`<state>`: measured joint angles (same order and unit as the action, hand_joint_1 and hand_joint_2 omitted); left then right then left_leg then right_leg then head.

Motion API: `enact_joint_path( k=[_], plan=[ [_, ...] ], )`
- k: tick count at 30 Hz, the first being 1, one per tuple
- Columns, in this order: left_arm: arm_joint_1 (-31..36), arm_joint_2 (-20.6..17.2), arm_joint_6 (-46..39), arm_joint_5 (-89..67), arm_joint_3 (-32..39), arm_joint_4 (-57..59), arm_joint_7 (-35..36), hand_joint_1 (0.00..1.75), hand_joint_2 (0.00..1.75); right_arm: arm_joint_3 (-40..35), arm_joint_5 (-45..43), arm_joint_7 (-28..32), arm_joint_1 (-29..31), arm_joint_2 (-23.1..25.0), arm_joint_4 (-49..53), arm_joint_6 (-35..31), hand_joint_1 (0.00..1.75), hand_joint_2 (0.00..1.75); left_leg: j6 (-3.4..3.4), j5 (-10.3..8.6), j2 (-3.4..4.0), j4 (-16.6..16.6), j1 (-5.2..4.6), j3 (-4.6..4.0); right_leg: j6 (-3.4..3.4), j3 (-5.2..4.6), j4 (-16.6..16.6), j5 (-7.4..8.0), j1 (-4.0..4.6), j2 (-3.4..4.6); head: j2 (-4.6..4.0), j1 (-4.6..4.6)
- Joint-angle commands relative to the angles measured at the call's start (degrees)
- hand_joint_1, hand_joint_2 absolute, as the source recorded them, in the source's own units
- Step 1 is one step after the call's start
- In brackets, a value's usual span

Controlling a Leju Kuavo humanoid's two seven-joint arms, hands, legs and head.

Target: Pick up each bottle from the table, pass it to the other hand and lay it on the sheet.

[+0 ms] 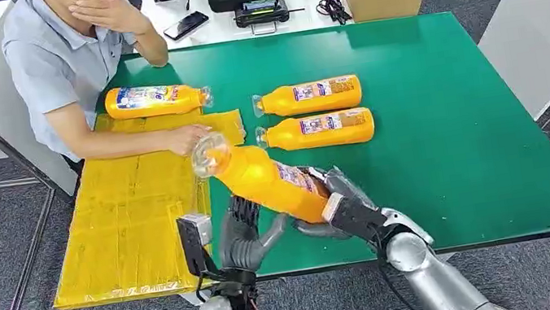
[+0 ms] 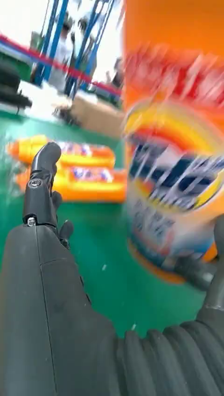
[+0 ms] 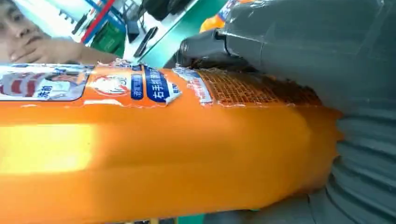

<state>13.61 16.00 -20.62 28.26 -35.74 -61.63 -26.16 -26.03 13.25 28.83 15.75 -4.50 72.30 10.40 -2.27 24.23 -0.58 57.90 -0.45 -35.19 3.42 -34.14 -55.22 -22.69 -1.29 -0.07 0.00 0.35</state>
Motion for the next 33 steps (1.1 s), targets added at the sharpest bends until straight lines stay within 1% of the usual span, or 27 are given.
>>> enact_joint_path(
  k=[1,2,3,4,5,6,7,8,10,11,14,15,17,18,20,21,22,23,25,26,27,28,29,30,31,33],
  plan=[
    [-1.53,-4.16,5.72,1.03,-0.90,-8.95,-2.62,0.00,1.75,-5.13,-0.73,0.16,5.30,0.01,-7.68,2.53,1.75,1.75,0.13,0.10,0.24,-0.03,0.06,0.23,-0.14,0.17,0.05,-0.03,0.07,0.21,0.00,0.00],
    [-1.64,-3.97,5.99,1.05,-0.54,-9.63,-2.70,0.00,1.75,-6.02,-0.36,0.01,5.99,0.74,-8.88,2.40,1.75,1.75,0.09,0.06,0.18,-0.03,0.03,0.15,-0.10,0.10,0.03,-0.01,0.03,0.16,0.00,0.02],
    [-1.65,-3.94,6.06,1.04,-0.39,-10.06,-2.69,0.00,1.75,-6.47,-0.22,-0.03,6.21,1.08,-9.34,2.28,1.75,1.75,0.13,0.12,0.29,-0.01,0.06,0.23,-0.15,0.16,0.02,-0.03,0.07,0.27,0.00,0.00],
    [-1.66,-3.93,6.16,1.11,-0.37,-10.15,-2.53,0.00,1.75,-6.60,-0.20,-0.03,6.29,1.18,-9.60,2.20,1.75,1.75,0.08,0.06,0.22,-0.01,0.04,0.09,-0.10,0.05,0.02,0.02,0.04,0.21,0.00,0.00],
    [-1.61,-3.87,6.23,1.12,-0.35,-10.09,-2.53,0.00,1.75,-6.71,-0.22,0.04,6.19,1.36,-9.80,2.05,1.75,1.75,0.17,0.16,0.36,0.01,0.08,0.28,-0.20,0.20,0.00,-0.04,0.09,0.33,0.00,0.00],
    [-1.63,-3.84,6.35,1.12,-0.35,-10.05,-2.53,0.00,1.75,-6.81,-0.21,0.03,6.26,1.41,-10.02,1.98,1.75,1.75,0.11,0.07,0.23,-0.01,0.07,0.12,-0.12,0.09,0.04,0.01,0.08,0.21,0.00,0.02],
    [-1.77,-3.78,6.90,1.22,-0.24,-10.28,-2.86,0.00,1.75,-7.01,-0.23,0.07,6.37,1.39,-10.28,1.78,1.75,1.75,0.11,0.07,0.16,-0.04,0.04,0.16,-0.13,0.14,0.03,-0.02,0.05,0.14,0.00,0.00],
    [-2.00,-3.84,7.40,1.36,-0.15,-10.74,-3.11,0.00,1.75,-7.11,-0.21,0.08,6.35,1.35,-10.37,1.62,1.75,1.75,0.17,0.12,0.25,-0.03,0.09,0.29,-0.20,0.23,0.04,-0.04,0.10,0.22,0.00,0.00],
    [-2.22,-3.86,7.69,1.43,0.07,-11.38,-3.32,0.00,1.75,-7.32,-0.32,0.11,6.42,1.32,-10.58,1.74,1.75,1.75,0.10,0.07,0.16,-0.01,0.06,0.14,-0.13,0.11,0.03,-0.02,0.07,0.14,0.00,0.00],
    [-2.32,-3.88,7.83,1.50,0.21,-11.73,-3.38,0.00,1.75,-7.36,-0.42,0.13,6.45,1.46,-10.69,1.75,1.75,1.75,0.17,0.14,0.21,-0.01,0.10,0.28,-0.20,0.24,0.02,-0.07,0.11,0.18,0.00,0.00],
    [-2.38,-3.85,8.39,1.73,0.35,-12.07,-3.60,0.00,1.75,-7.73,-0.50,0.18,6.65,1.84,-11.02,1.81,1.75,1.75,0.08,0.04,0.10,-0.02,0.04,0.08,-0.09,0.07,0.04,0.00,0.05,0.09,0.00,0.00],
    [-2.38,-3.85,8.39,1.73,0.35,-12.07,-3.60,0.00,1.75,-7.73,-0.50,0.18,6.65,1.84,-11.02,1.81,1.75,1.75,0.14,0.12,0.18,0.00,0.09,0.24,-0.17,0.21,0.03,-0.06,0.09,0.15,0.00,0.00],
    [-2.01,-3.72,8.57,1.69,-0.11,-11.46,-3.59,0.00,1.75,-8.25,-0.36,0.17,6.84,1.94,-11.59,1.79,1.75,1.75,0.08,0.05,0.11,-0.02,0.05,0.11,-0.10,0.09,0.03,-0.01,0.05,0.09,0.00,0.02],
    [-1.91,-3.69,8.59,1.70,-0.15,-11.24,-3.59,0.00,1.75,-8.34,-0.33,0.17,6.83,1.98,-11.70,1.75,1.75,1.75,0.16,0.14,0.19,0.01,0.09,0.27,-0.18,0.23,0.01,-0.08,0.09,0.16,0.00,0.00],
    [-1.06,-3.43,8.38,1.46,-0.56,-9.73,-3.48,0.00,1.75,-8.95,-0.18,0.37,6.78,2.05,-12.16,1.98,1.75,1.75,0.10,0.06,0.10,-0.02,0.06,0.14,-0.12,0.12,0.03,-0.03,0.07,0.08,0.00,0.00],
    [-0.84,-3.31,8.19,1.44,-0.56,-9.32,-3.38,0.00,1.75,-9.05,-0.16,0.40,6.73,2.11,-12.26,1.97,1.75,1.75,0.16,0.12,0.13,-0.01,0.10,0.28,-0.19,0.26,0.04,-0.07,0.11,0.09,0.00,0.00],
    [-0.33,-3.05,7.93,1.45,-0.49,-8.41,-3.29,1.29,1.75,-9.66,0.19,0.54,6.77,2.11,-12.47,1.96,1.75,1.75,0.12,0.07,0.08,-0.02,0.08,0.19,-0.14,0.19,0.04,-0.05,0.08,0.05,0.00,0.02],
    [-0.10,-2.95,8.02,1.46,-0.42,-8.12,-3.29,1.75,1.75,-10.09,0.37,0.65,6.82,2.13,-12.62,2.11,1.75,1.75,0.16,0.12,0.10,-0.01,0.09,0.30,-0.19,0.28,0.03,-0.09,0.10,0.07,0.00,0.00],
    [0.26,-2.79,8.17,1.51,-0.26,-7.69,-3.27,1.75,1.75,-10.74,0.55,0.72,6.82,2.28,-13.14,2.19,1.75,1.75,0.13,0.08,0.08,-0.01,0.08,0.21,-0.16,0.19,0.02,-0.06,0.09,0.06,0.00,0.00],
    [0.52,-2.69,8.24,1.62,-0.28,-7.36,-2.95,1.38,1.75,-11.24,0.80,0.74,6.82,2.29,-13.44,2.28,1.75,1.75,0.08,0.02,0.04,-0.03,0.05,0.10,-0.10,0.09,0.04,-0.01,0.05,0.03,0.00,0.00],
    [0.80,-2.56,8.45,1.83,-0.30,-6.97,-2.56,0.96,1.75,-11.73,1.05,0.93,6.83,2.39,-13.82,2.24,1.75,1.75,0.09,0.04,0.05,-0.02,0.07,0.12,-0.11,0.11,0.04,-0.02,0.08,0.03,0.00,0.02],
    [0.93,-2.52,8.51,1.85,-0.36,-6.76,-2.43,1.13,1.75,-11.90,1.11,1.00,6.82,2.45,-13.92,2.20,1.75,1.75,0.15,0.10,0.08,0.01,0.11,0.24,-0.18,0.24,0.04,-0.07,0.12,0.05,0.00,0.00],
    [1.10,-2.50,8.56,1.77,-0.49,-6.52,-2.39,1.36,1.75,-12.10,1.19,1.13,6.82,2.50,-13.94,2.15,1.75,1.75,0.12,0.06,0.07,-0.02,0.07,0.18,-0.14,0.16,0.04,-0.04,0.07,0.04,0.00,0.00],
    [1.10,-2.50,8.56,1.77,-0.49,-6.52,-2.39,1.36,1.75,-12.10,1.19,1.13,6.82,2.50,-13.94,2.15,1.75,1.75,0.09,0.04,0.03,-0.02,0.07,0.13,-0.11,0.12,0.05,-0.03,0.08,0.01,0.00,0.00],
    [1.10,-2.50,8.56,1.77,-0.49,-6.52,-2.39,1.36,1.75,-12.10,1.19,1.13,6.82,2.50,-13.94,2.15,1.75,1.75,0.16,0.12,0.08,0.01,0.12,0.27,-0.19,0.26,0.03,-0.09,0.13,0.04,0.00,0.00],
    [1.10,-2.50,8.56,1.77,-0.49,-6.52,-2.39,1.36,1.75,-12.10,1.19,1.13,6.82,2.50,-13.94,2.15,1.75,1.75,0.09,0.04,0.03,-0.02,0.05,0.12,-0.10,0.10,0.03,-0.03,0.06,0.01,0.00,0.00]
  ],
)
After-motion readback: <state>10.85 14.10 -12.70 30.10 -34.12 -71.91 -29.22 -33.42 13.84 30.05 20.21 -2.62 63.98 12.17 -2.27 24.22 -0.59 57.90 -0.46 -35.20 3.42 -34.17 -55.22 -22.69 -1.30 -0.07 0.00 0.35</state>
